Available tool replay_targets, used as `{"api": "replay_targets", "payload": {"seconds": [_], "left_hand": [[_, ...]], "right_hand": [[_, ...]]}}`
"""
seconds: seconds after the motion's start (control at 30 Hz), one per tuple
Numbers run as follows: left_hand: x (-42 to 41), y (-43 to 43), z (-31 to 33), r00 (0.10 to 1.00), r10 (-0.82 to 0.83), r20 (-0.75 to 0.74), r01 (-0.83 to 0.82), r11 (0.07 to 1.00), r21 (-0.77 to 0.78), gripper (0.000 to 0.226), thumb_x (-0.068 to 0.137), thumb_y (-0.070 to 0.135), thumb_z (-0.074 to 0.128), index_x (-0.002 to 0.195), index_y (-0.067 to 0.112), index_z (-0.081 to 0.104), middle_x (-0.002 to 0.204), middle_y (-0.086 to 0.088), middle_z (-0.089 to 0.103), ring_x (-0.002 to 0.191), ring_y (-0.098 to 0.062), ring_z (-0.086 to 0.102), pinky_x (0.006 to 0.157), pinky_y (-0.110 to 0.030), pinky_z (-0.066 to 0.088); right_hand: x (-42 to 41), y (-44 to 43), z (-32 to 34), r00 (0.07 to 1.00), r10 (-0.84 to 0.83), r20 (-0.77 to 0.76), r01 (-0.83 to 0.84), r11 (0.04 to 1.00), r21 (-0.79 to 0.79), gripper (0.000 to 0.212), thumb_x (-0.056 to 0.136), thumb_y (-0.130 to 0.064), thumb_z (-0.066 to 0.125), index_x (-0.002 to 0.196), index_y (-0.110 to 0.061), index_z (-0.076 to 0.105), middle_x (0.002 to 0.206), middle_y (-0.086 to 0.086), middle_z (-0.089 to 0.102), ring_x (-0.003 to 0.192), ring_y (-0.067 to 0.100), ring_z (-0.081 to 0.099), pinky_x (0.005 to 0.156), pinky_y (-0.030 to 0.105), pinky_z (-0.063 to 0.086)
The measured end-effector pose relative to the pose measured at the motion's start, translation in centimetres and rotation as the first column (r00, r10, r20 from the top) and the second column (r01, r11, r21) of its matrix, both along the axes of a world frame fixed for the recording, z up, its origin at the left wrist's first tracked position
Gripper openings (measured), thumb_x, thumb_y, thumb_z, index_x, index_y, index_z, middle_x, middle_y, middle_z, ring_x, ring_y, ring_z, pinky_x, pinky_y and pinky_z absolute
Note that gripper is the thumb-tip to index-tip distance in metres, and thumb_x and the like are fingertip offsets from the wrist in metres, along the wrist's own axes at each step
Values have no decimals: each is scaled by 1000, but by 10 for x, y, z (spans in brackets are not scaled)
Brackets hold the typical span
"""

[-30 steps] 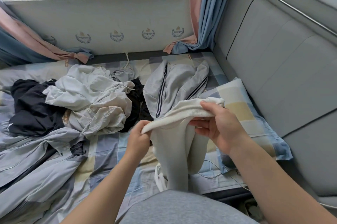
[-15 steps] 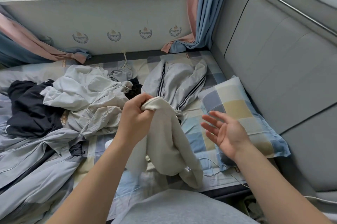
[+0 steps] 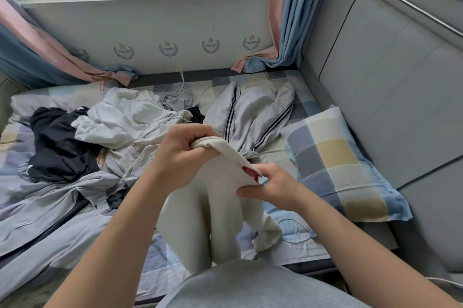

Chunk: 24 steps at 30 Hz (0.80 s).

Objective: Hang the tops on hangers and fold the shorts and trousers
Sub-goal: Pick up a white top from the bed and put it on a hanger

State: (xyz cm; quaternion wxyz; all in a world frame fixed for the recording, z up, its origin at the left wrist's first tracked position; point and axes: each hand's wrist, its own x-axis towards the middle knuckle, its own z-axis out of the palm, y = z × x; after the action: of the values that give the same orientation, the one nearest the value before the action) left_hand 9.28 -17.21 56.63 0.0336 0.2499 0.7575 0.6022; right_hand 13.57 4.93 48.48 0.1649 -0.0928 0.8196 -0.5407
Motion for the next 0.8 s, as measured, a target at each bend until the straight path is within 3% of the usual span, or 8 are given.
{"api": "replay_targets", "payload": {"seconds": [0.07,0.13,0.23,0.3,0.47,0.57,0.63,0.8], "left_hand": [[-2,-10,-2,999,37,1,-37,999,-16,33,69,29,62,67,-3,64,60,-26,44,57,-30,34,52,-39,25],[-7,-21,-4,996,85,13,-85,995,-45,32,68,28,64,64,-3,60,57,-15,39,56,-18,34,52,-31,24],[-15,-32,-12,991,120,53,-117,991,-67,17,73,14,65,57,10,58,59,-1,38,57,-12,33,52,-23,22],[-19,-35,-19,989,133,67,-127,988,-90,23,75,13,63,55,21,57,58,2,36,57,-12,32,51,-23,21],[-26,-38,-41,975,162,155,-110,948,-297,19,76,29,61,71,10,64,62,4,43,58,-12,39,52,-26,28],[-24,-29,-51,959,130,253,-7,900,-436,7,78,25,66,73,22,64,60,4,50,56,-13,43,52,-25,32],[-17,-14,-61,956,81,280,72,865,-497,10,85,14,69,81,22,64,67,3,57,60,-14,49,55,-26,37],[17,38,-76,930,-166,329,271,913,-306,22,82,28,77,95,40,64,90,18,71,84,0,66,77,-22,51]], "right_hand": [[0,9,-5,999,11,-50,-2,983,183,21,82,-40,80,94,-24,73,97,-6,73,100,-3,59,118,41,14],[1,16,-4,997,13,-75,5,970,243,25,83,-47,77,90,-23,72,96,-5,72,101,-2,59,120,43,4],[4,23,2,997,-12,-83,28,980,195,51,85,-62,60,76,-12,63,72,-5,59,78,0,51,104,36,25],[4,26,7,990,-31,-136,59,977,207,49,94,-52,57,67,-12,52,66,-2,45,69,6,41,88,34,31],[8,30,21,903,-87,-421,267,882,389,27,97,-33,63,78,-14,71,99,-12,61,101,8,49,101,38,26],[15,30,34,921,-129,-367,214,955,203,39,99,-30,59,70,-7,49,61,-4,45,58,10,39,61,33,34],[18,26,43,926,-143,-348,218,958,186,45,98,-39,56,70,-8,42,54,-2,38,51,11,31,52,36,30],[20,11,61,898,-164,-408,269,939,214,48,98,-37,60,62,-17,37,49,-7,35,48,10,31,49,38,32]]}}
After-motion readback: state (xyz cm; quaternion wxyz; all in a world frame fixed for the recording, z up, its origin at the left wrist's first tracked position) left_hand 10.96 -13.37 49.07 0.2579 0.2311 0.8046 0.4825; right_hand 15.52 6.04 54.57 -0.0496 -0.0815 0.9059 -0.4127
